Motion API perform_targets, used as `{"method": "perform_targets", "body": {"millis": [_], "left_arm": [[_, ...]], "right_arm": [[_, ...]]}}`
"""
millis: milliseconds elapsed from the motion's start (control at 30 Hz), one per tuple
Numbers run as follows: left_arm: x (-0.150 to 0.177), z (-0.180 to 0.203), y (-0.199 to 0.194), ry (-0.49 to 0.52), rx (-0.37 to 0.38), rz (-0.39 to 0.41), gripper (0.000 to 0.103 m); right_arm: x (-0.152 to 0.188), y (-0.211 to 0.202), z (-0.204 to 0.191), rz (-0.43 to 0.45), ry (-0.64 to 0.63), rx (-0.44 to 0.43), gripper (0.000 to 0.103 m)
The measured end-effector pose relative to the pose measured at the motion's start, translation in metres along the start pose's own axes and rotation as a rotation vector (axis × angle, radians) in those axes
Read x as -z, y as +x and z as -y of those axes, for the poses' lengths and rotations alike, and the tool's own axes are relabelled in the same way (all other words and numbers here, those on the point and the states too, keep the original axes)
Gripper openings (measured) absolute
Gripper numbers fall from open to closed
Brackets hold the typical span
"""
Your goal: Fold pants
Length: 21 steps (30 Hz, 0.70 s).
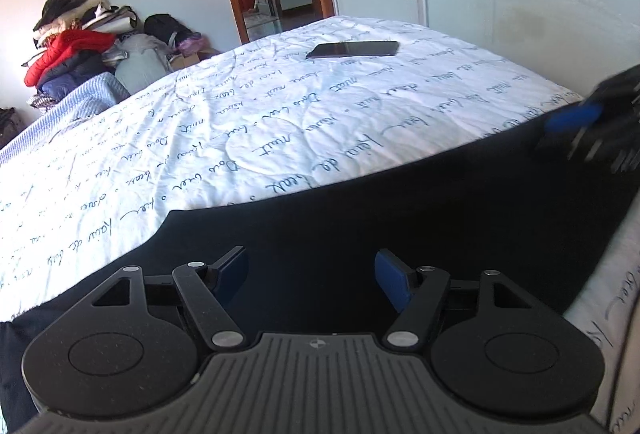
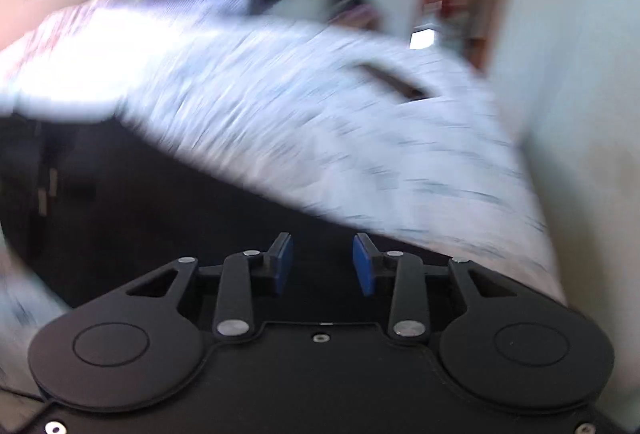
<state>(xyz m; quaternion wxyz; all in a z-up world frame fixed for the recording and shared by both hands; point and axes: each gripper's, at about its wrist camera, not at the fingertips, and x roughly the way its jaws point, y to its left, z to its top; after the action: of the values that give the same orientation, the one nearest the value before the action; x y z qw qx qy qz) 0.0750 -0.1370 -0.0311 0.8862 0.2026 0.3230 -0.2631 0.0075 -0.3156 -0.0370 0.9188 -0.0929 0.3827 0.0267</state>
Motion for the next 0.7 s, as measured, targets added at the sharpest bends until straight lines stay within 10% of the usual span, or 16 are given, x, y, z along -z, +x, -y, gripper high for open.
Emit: {"method": "perform_targets", "body": {"millis": [200,433,600,700], "left_arm": [[-0.015,-0.019,0.045,-0.057,-0.053,-0.112,0.072],[-0.016,0.003,0.021,-0.065,0.064,-0.034,0.077],[-0.020,0.048,0.025,0.002,0.136,-0.047,0.077],[-0.019,0.065,0.024,0.018,0.158,-0.041,0.077]], "right_arm": [[-0.004,0.023,0.055,0.026,0.266,0.049,0.039],[0.059,-0.015,0.068,-0.001,0.279,0.028,0.045],[0.094,-0.055,0.121,0.166,0.557,0.305,0.046],[0.096,-0.071,0.135,0.173,0.551,0.198,0.046]]}}
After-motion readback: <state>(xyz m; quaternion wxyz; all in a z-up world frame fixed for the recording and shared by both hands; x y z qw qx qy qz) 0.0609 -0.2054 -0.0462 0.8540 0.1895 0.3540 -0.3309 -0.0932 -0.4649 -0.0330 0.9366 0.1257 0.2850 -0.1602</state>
